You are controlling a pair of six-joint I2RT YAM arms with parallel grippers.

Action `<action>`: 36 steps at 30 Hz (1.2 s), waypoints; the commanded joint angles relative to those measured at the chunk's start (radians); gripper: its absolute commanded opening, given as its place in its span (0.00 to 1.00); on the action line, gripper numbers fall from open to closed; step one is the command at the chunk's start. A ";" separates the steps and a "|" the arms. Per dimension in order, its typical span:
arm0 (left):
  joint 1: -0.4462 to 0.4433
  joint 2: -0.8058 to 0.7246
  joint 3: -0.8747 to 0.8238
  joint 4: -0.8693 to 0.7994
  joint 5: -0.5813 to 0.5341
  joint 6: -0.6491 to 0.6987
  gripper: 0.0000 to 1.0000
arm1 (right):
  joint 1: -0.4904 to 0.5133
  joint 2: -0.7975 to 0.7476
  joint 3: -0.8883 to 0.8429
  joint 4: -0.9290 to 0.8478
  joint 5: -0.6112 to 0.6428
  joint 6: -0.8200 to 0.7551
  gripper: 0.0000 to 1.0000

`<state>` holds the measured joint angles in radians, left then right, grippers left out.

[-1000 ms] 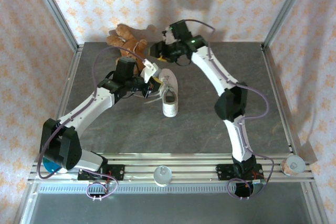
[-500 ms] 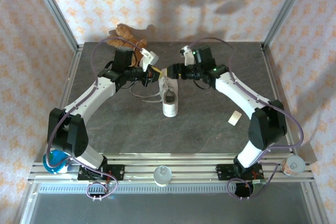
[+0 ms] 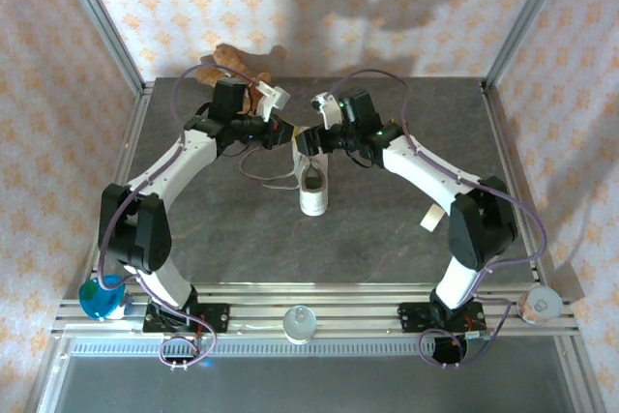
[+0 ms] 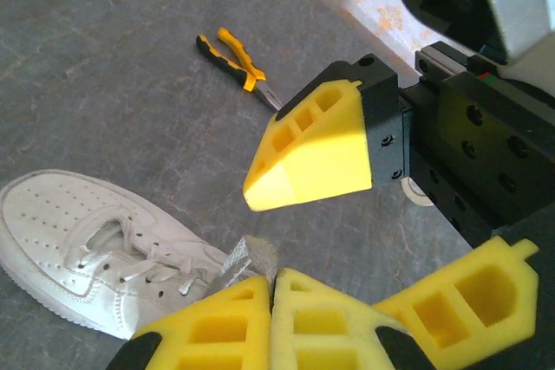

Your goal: Tie the shoes

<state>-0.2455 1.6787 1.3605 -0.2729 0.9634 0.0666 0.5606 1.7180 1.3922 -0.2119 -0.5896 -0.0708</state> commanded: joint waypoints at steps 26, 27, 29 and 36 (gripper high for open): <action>0.023 0.055 0.088 0.018 0.117 -0.160 0.00 | 0.035 0.032 -0.012 0.119 0.068 -0.029 0.00; 0.023 0.052 0.085 0.019 0.111 -0.156 0.00 | 0.035 0.027 -0.020 0.121 0.071 -0.028 0.00; 0.027 0.046 0.079 0.023 0.099 -0.152 0.02 | 0.035 0.016 -0.038 0.132 0.080 -0.017 0.00; 0.064 0.015 0.070 -0.011 0.015 -0.115 0.36 | 0.034 -0.003 -0.069 0.144 0.119 0.000 0.00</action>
<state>-0.2100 1.7363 1.4132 -0.2466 1.0363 -0.0769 0.5930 1.7584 1.3396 -0.1036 -0.5106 -0.0868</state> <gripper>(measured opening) 0.316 0.047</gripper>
